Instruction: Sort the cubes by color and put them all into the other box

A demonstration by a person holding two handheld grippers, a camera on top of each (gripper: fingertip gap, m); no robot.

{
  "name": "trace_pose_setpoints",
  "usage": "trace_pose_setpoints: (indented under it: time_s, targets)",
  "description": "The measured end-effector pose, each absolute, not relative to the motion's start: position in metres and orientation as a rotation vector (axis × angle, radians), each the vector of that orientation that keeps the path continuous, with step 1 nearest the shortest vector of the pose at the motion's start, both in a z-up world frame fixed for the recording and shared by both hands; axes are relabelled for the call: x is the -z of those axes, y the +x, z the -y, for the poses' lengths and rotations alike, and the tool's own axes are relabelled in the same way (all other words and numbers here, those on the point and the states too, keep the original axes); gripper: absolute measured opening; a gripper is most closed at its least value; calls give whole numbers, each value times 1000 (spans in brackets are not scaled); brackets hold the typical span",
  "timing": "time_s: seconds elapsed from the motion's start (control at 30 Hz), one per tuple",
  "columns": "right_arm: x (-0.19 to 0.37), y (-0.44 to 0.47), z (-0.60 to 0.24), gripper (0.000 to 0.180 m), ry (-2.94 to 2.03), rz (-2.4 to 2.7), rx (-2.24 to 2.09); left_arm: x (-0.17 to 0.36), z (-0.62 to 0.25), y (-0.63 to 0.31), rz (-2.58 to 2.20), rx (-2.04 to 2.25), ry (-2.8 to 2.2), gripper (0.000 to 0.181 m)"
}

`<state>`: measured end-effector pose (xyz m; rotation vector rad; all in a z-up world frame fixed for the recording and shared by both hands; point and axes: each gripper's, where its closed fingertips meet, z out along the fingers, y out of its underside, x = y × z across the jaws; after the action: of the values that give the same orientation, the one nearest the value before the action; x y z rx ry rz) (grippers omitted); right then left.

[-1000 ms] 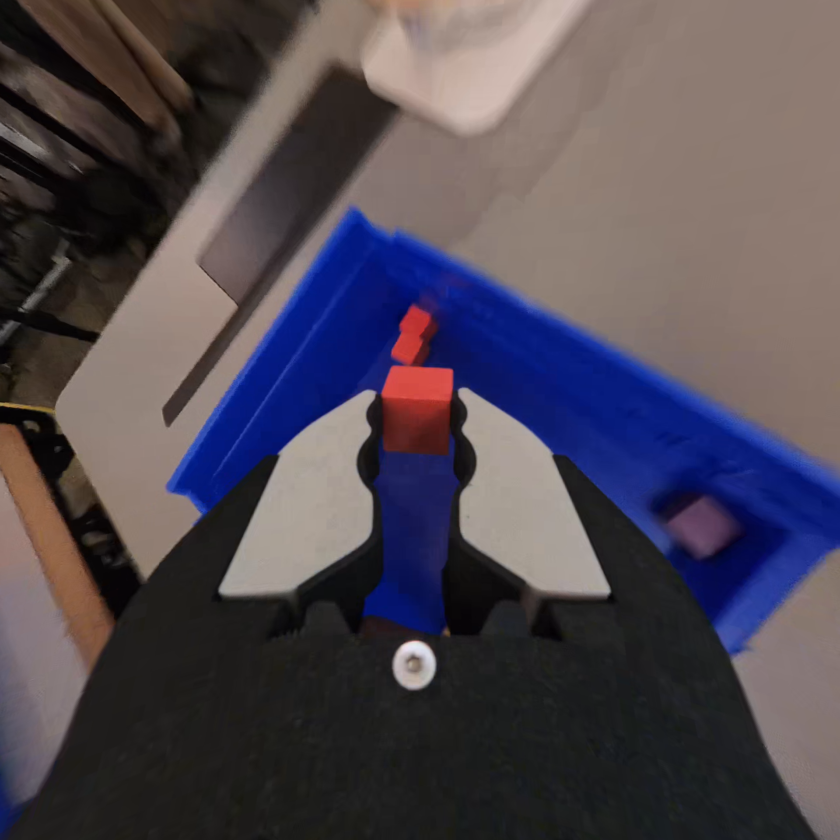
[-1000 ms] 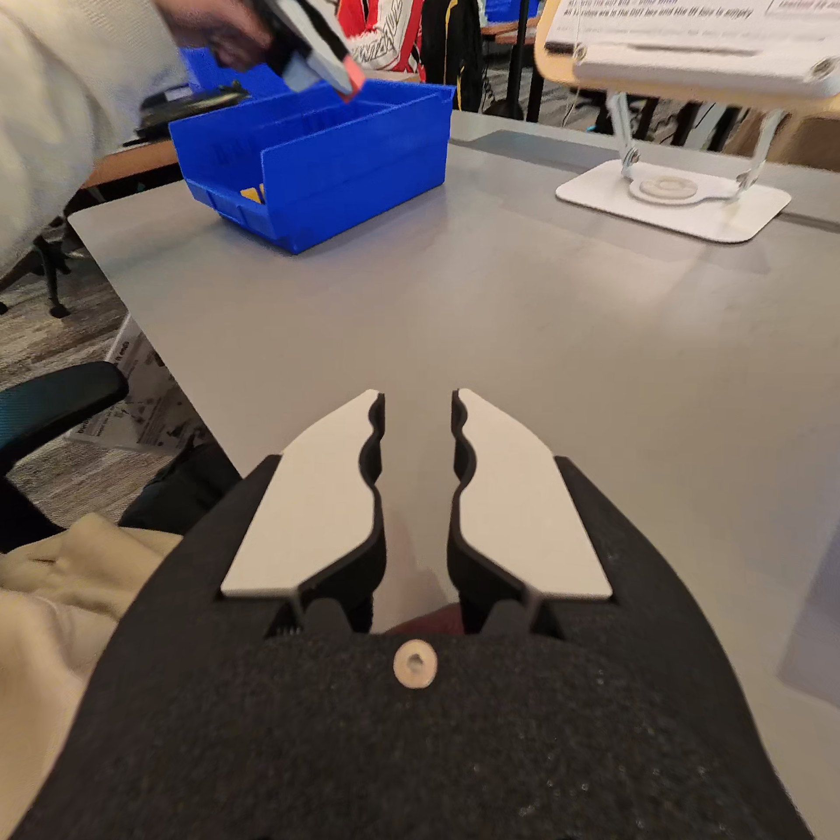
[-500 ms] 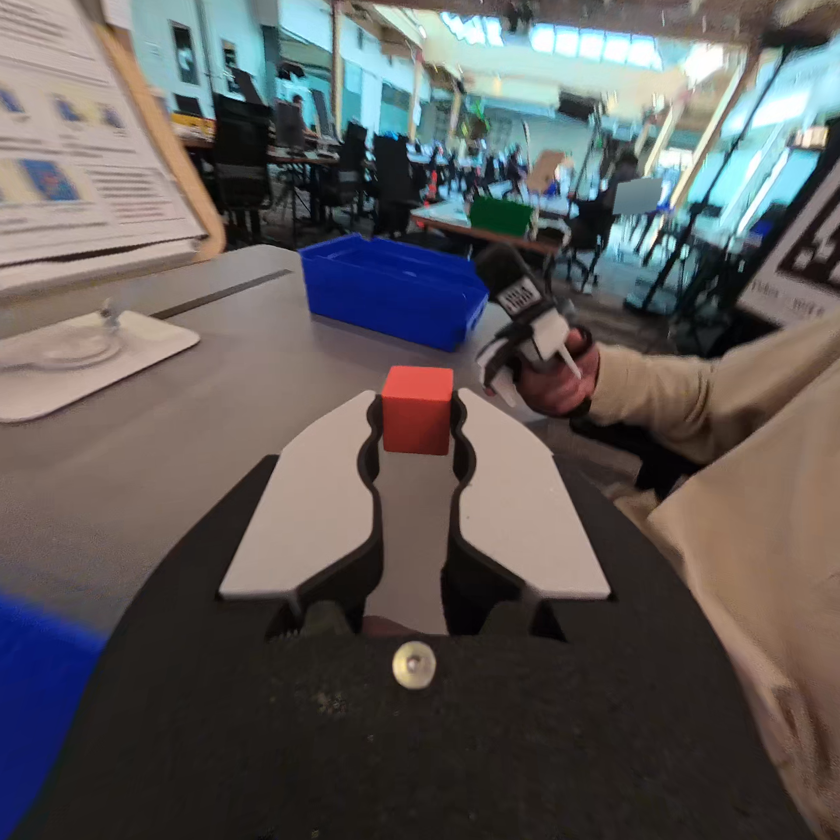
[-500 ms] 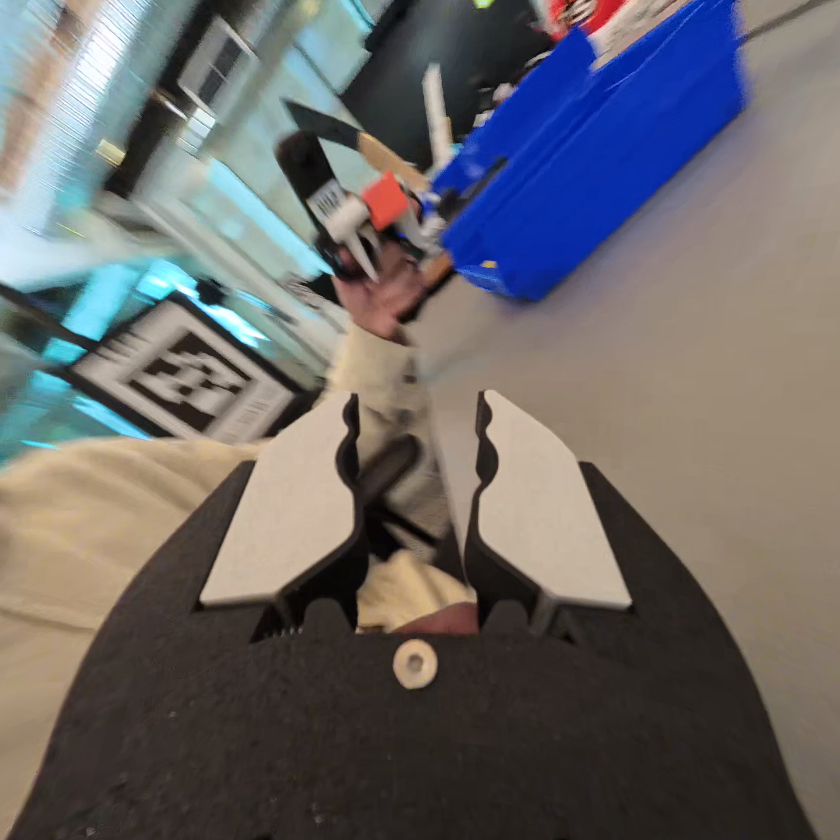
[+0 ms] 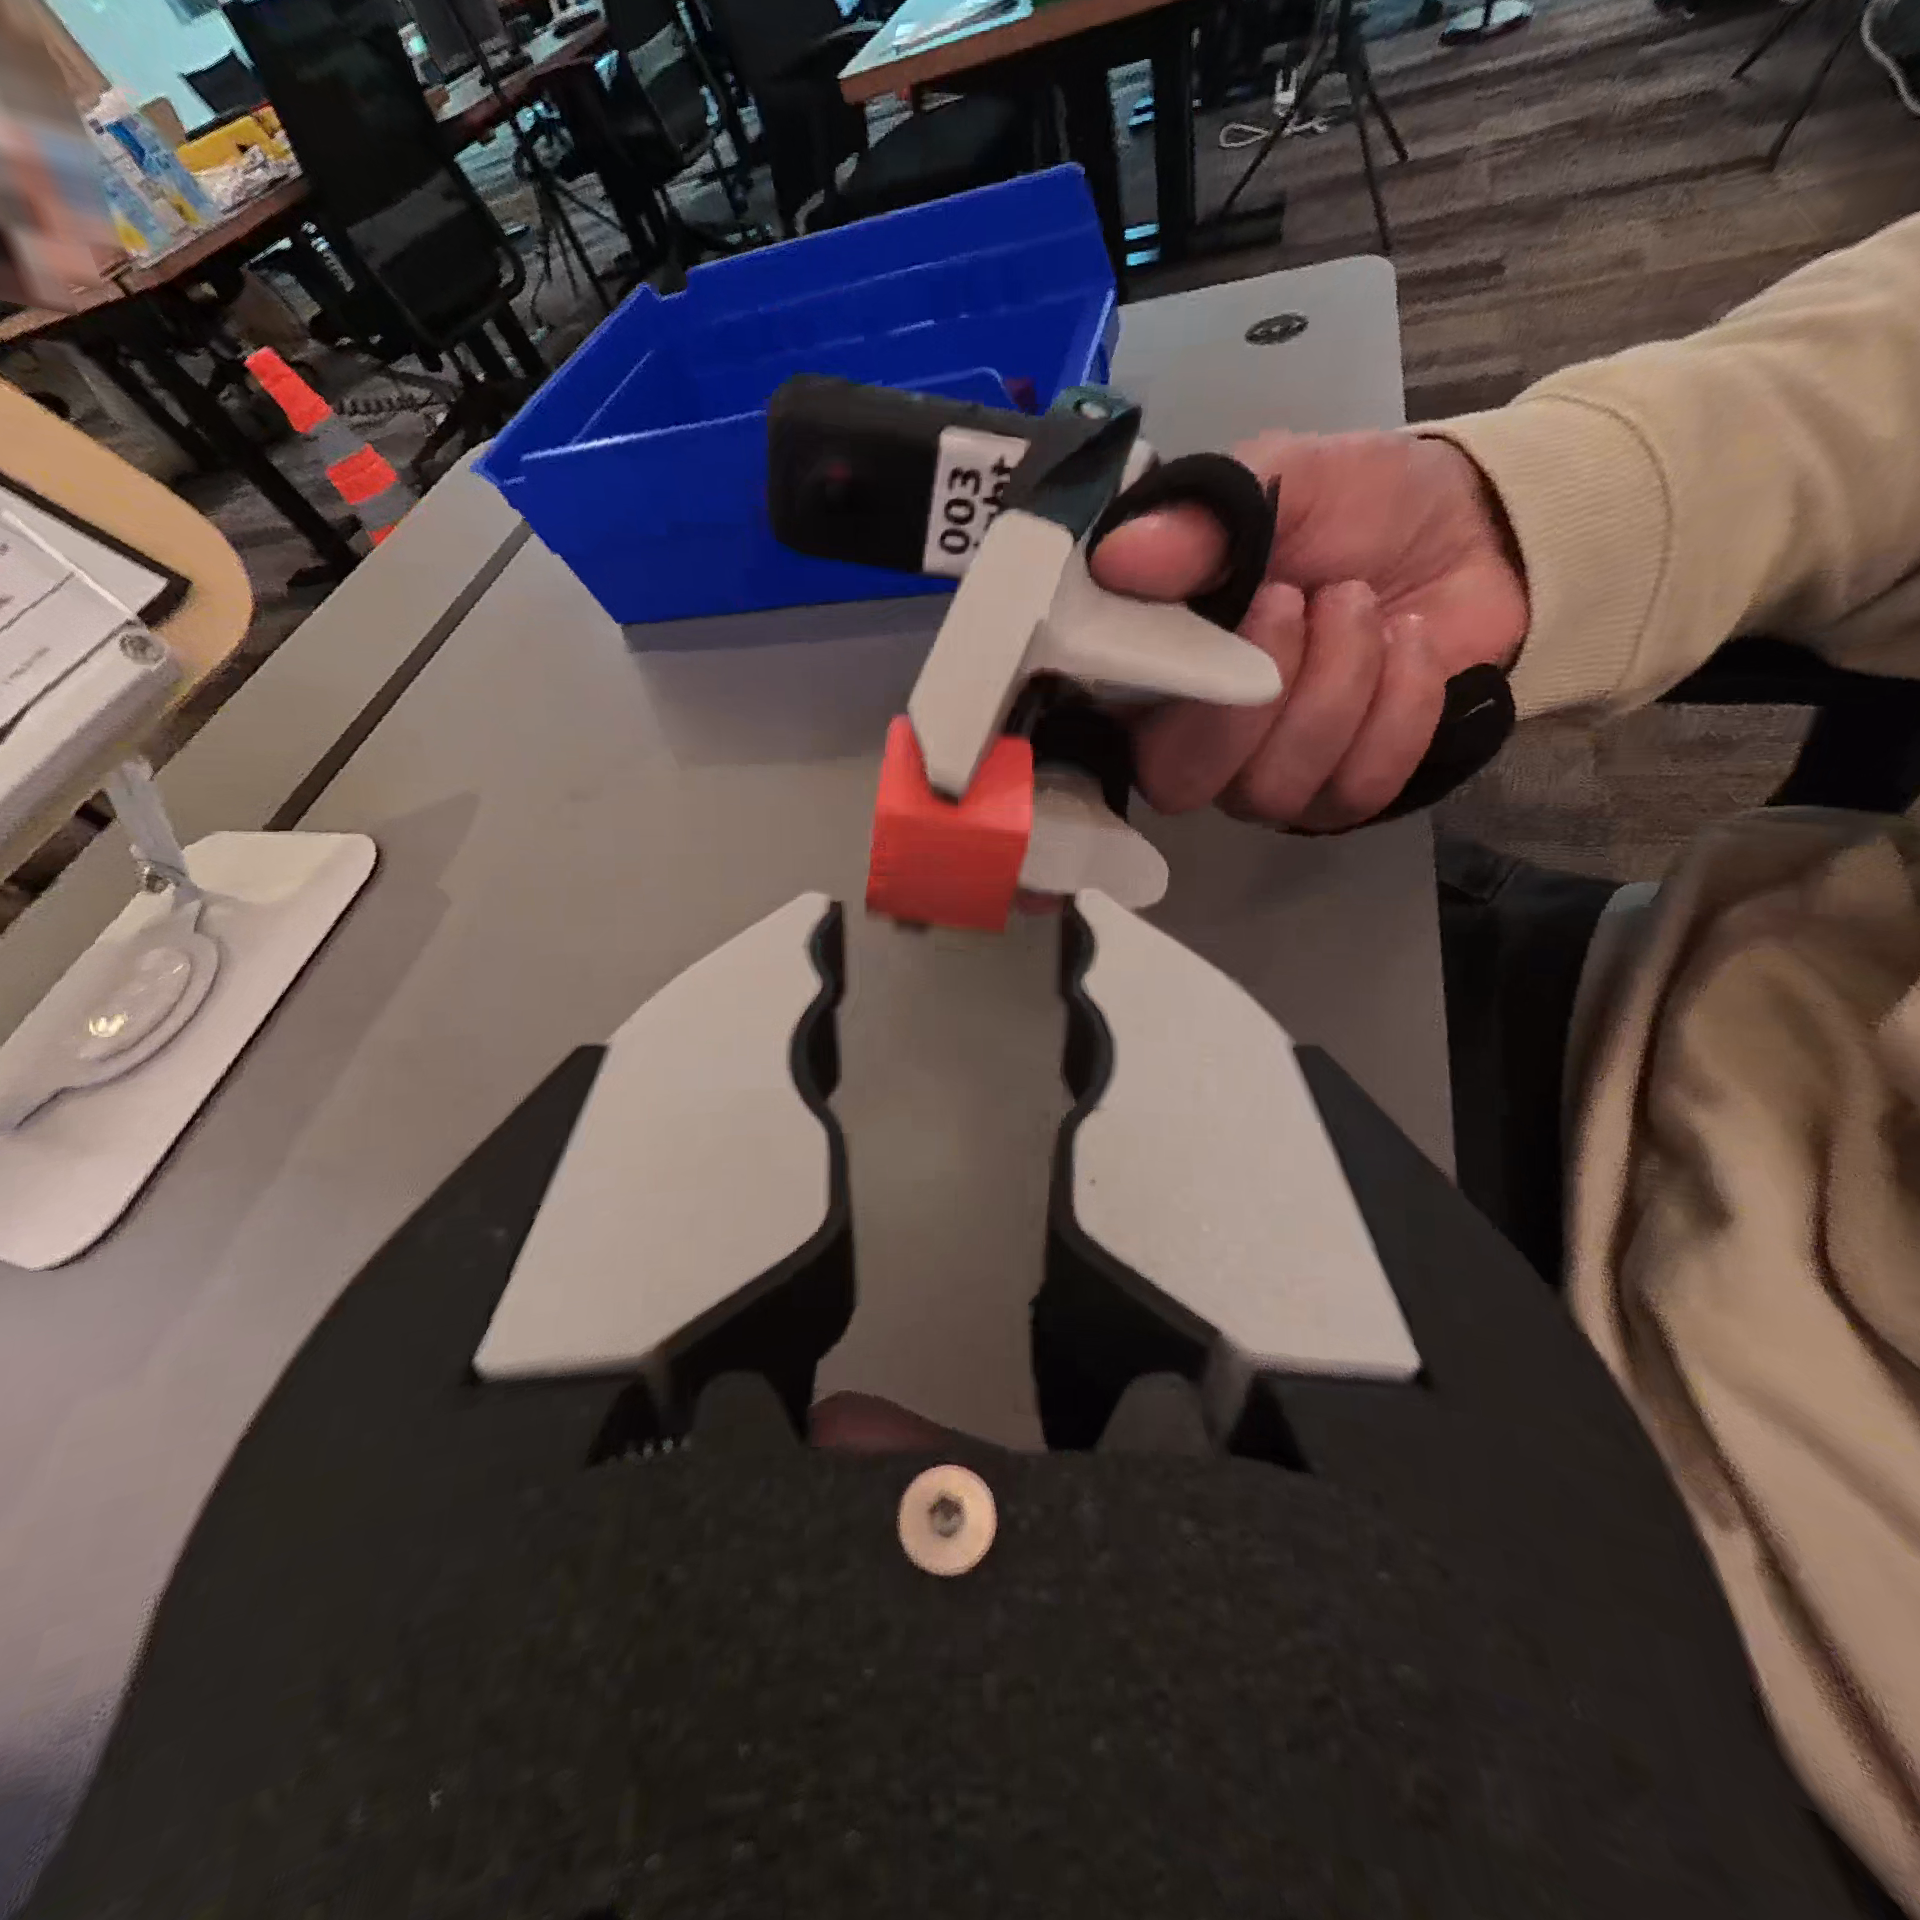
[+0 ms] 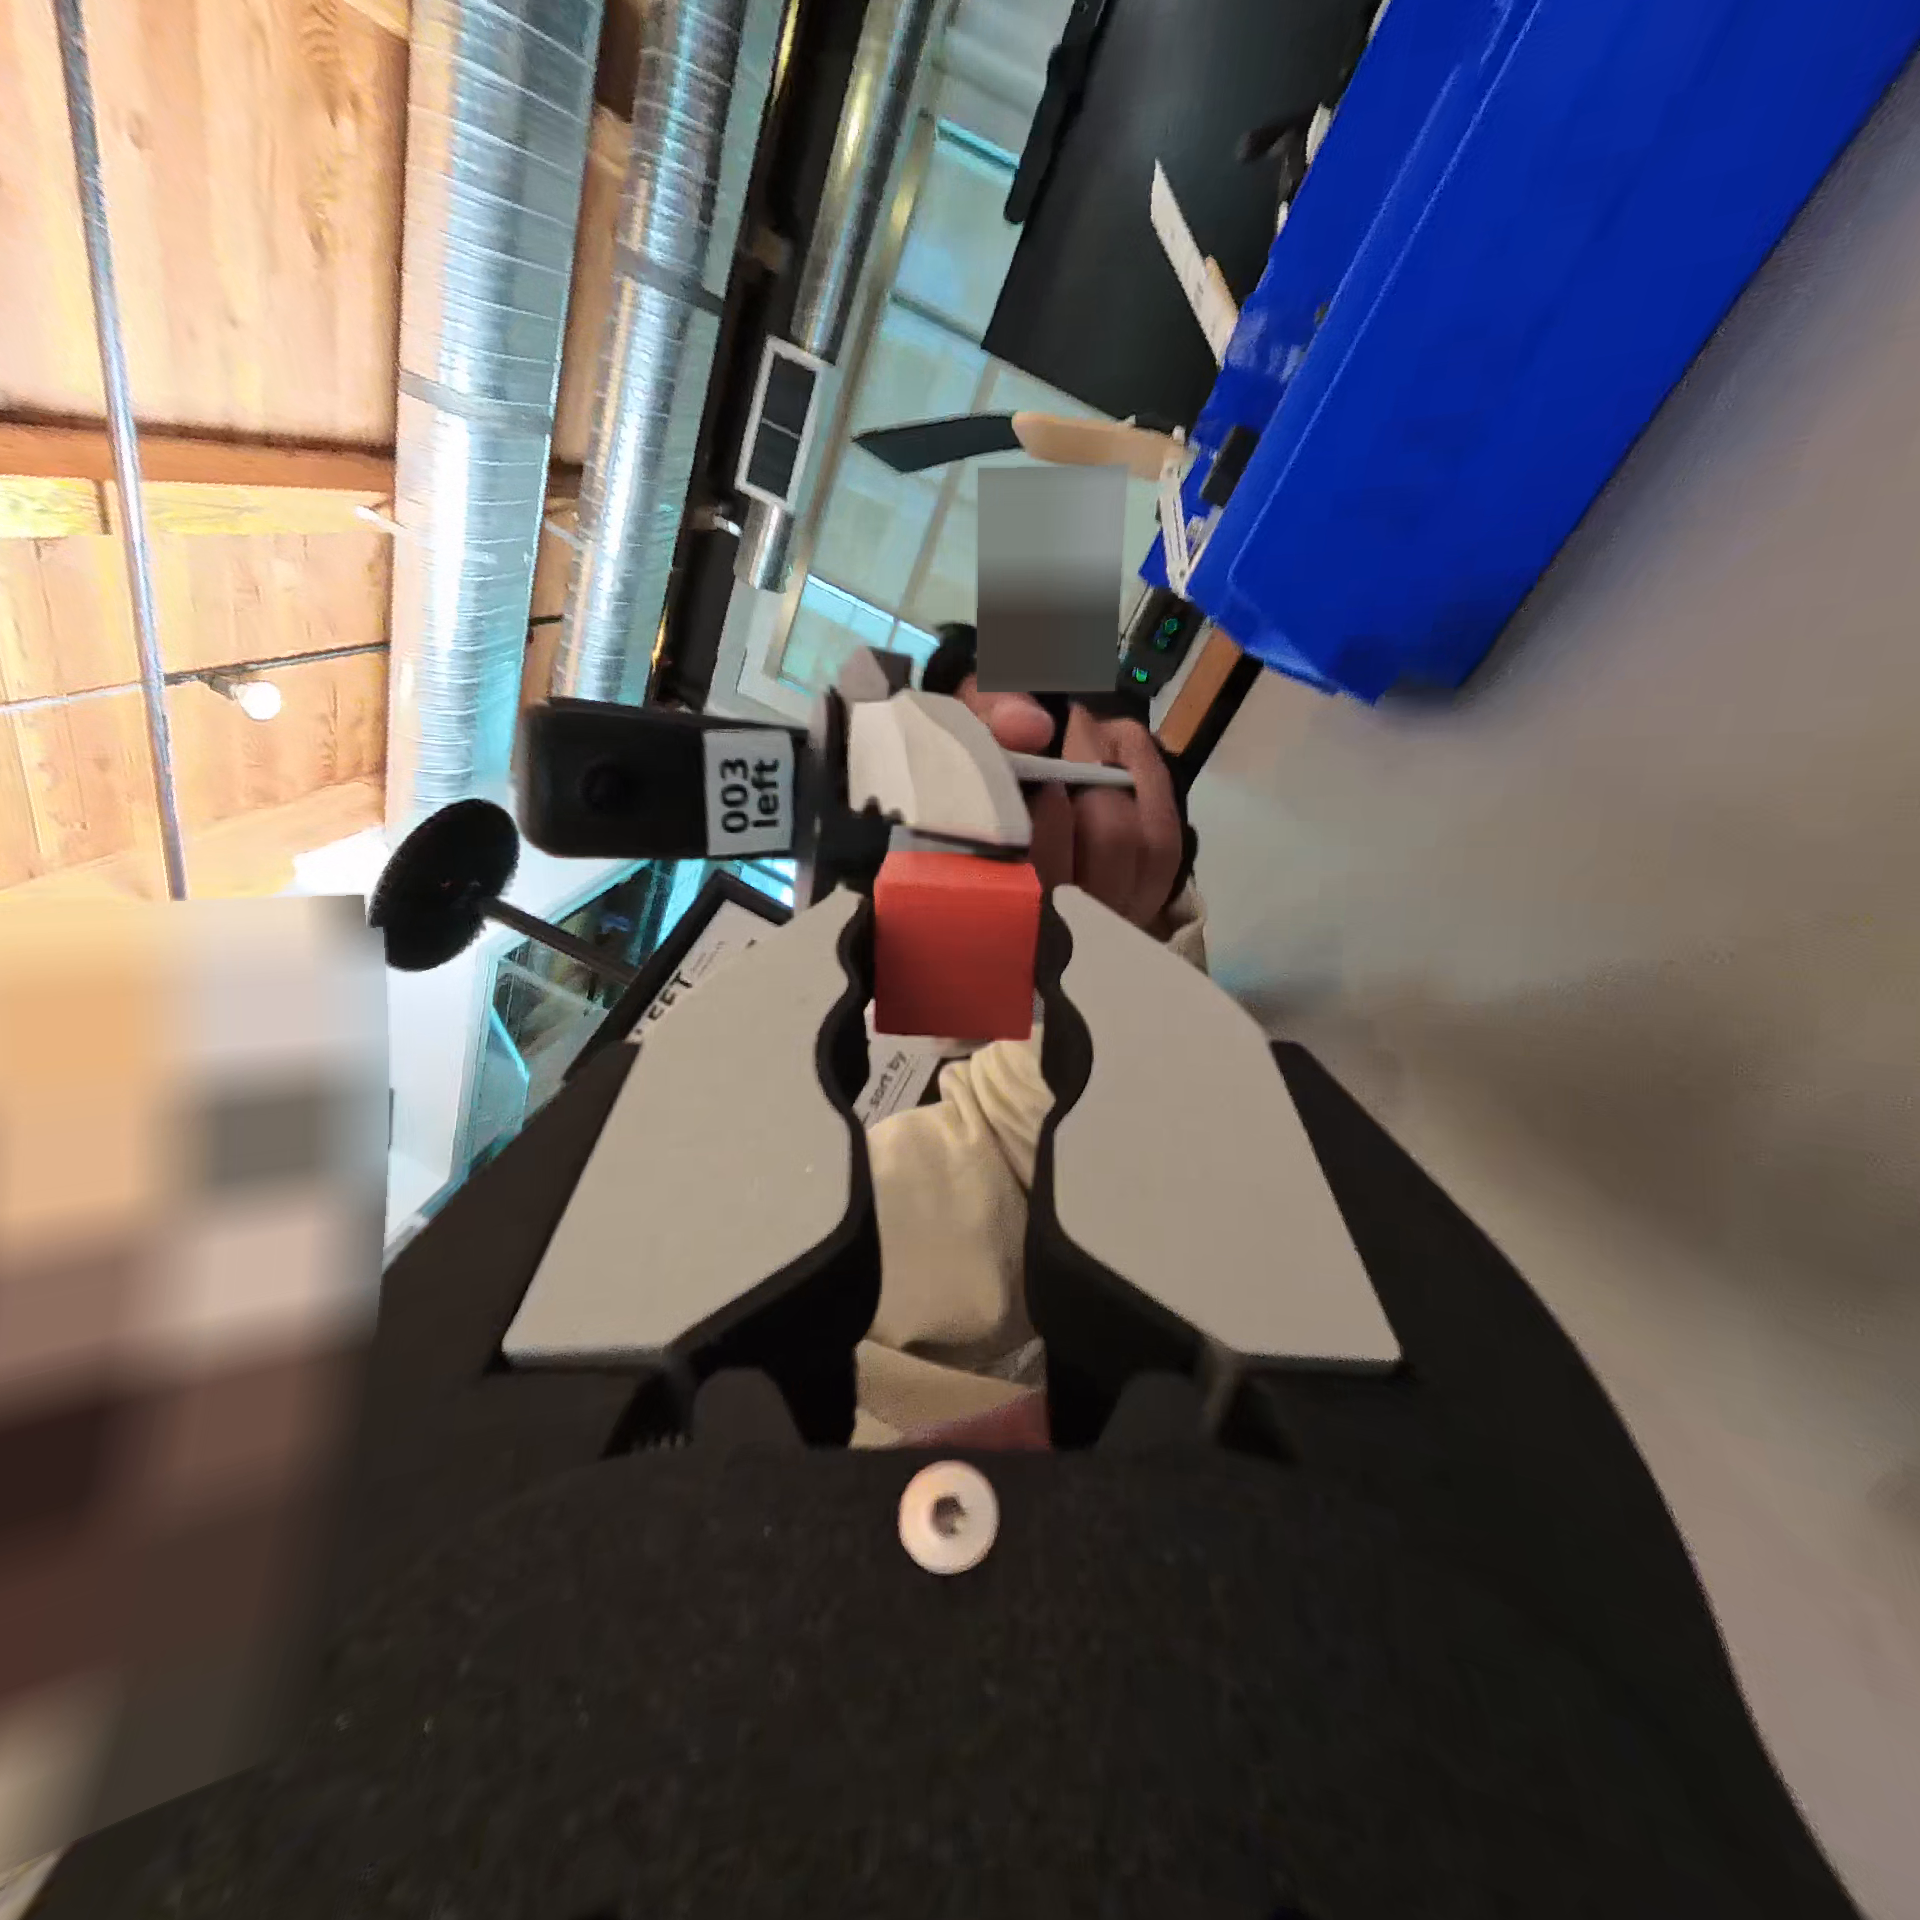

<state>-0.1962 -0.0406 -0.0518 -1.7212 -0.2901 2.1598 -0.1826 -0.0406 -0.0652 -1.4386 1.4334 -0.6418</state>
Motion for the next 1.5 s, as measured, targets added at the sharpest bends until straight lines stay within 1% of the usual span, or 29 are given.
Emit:
trace_pose_setpoints:
  time_s: [0.03,0.07,0.1,0.17,0.23,0.3,0.37,0.43,0.53,0.63,0.67,0.73,0.8,0.93,0.97,1.0,1.03,1.1,1.17,1.23,1.3,1.4,1.5]
  targets:
    - [50,-188,38,29,-1689,262,-2159,66,41,-185,-1397,655,-1467,51]
    - [50,-180,36,29,-1670,238,-2153,64,41,-190,-1335,680,-1503,53]
    - [52,-172,36,29,-1676,240,-2116,61,40,-196,-1239,721,-1540,53]
    - [63,-156,38,29,-1720,301,-1907,56,44,-210,-1005,859,-1604,52]
    - [77,-137,38,29,-1762,383,-1583,60,47,-226,-771,959,-1637,48]
    - [90,-117,38,29,-1772,456,-1246,70,52,-238,-639,993,-1658,44]
    - [95,-105,44,29,-1762,503,-1095,79,60,-241,-616,1031,-1676,43]
    - [89,-98,47,29,-1748,497,-1053,82,63,-241,-650,1022,-1680,43]
    - [58,-75,44,29,-1681,511,-953,81,62,-238,-701,958,-1652,43]
    - [26,14,11,29,-1712,367,-602,88,68,-234,-777,875,-1658,44]
    - [26,50,-2,29,-1788,314,-519,91,69,-234,-803,830,-1654,44]
    - [56,121,-32,29,-2039,282,-292,92,72,-232,-848,756,-1634,44]
    - [97,173,-57,29,-2288,201,-205,89,76,-227,-872,762,-1618,45]
    - [148,207,-91,30,-2520,148,-145,89,84,-221,-886,828,-1621,45]
    - [153,207,-95,34,-2542,158,-134,90,84,-221,-890,824,-1627,45]
    - [156,206,-98,45,-2557,168,-128,92,84,-223,-891,817,-1631,45]
    - [153,208,-101,51,-2550,156,-110,92,83,-224,-888,813,-1633,45]
    - [129,212,-102,50,-2446,112,-55,91,81,-228,-871,814,-1637,45]
    - [94,199,-91,45,-2282,114,-21,90,79,-232,-849,815,-1643,45]
    - [65,152,-67,43,-2103,193,-100,90,72,-238,-813,780,-1658,43]
    - [56,74,-30,44,-1963,328,-340,95,61,-246,-772,712,-1699,43]
    - [68,-37,32,40,-1795,410,-794,102,49,-255,-734,612,-1746,43]
    - [93,-85,57,40,-1788,510,-794,107,42,-260,-734,539,-1787,44]
